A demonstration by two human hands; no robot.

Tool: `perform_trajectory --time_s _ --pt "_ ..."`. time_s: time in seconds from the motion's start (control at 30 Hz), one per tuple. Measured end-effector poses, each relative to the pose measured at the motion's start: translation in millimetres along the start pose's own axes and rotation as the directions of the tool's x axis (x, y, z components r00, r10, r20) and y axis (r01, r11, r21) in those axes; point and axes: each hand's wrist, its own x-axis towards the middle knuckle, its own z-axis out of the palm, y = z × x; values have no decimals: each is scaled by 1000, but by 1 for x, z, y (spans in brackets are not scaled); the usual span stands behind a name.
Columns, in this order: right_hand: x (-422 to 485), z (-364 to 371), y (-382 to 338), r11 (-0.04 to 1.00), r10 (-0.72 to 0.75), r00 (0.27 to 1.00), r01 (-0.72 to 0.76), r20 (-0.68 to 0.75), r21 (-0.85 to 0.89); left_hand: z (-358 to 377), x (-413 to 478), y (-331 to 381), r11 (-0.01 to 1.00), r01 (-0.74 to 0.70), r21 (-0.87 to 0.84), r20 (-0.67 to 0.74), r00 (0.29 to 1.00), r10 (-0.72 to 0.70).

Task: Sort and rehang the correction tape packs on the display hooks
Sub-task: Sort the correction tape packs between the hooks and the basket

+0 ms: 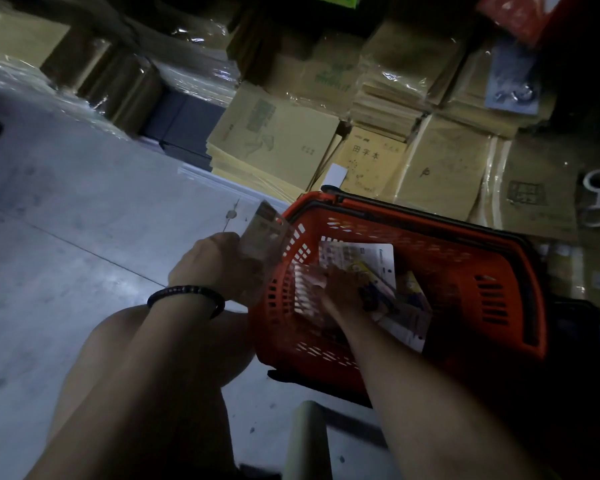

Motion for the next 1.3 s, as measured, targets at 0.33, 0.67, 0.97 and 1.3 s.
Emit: perform_trajectory --time_s 0.33,0.67,0.97,1.3 --pt "-40 -30 17 988 -63 977 89 -203 125 -2 2 9 995 -91 46 84 993 87" --pt "-137 -125 -1 920 -76 873 248 -481 305 10 -61 40 937 -307 -167 24 949 316" --pt "-246 -202 -61 873 -170 740 419 -651 248 19 -142 38 663 -660 -353 -261 750 608" --pt "-318 -253 -123 868 -97 712 402 -695 291 11 -227 70 406 -819 -405 -413 560 718"
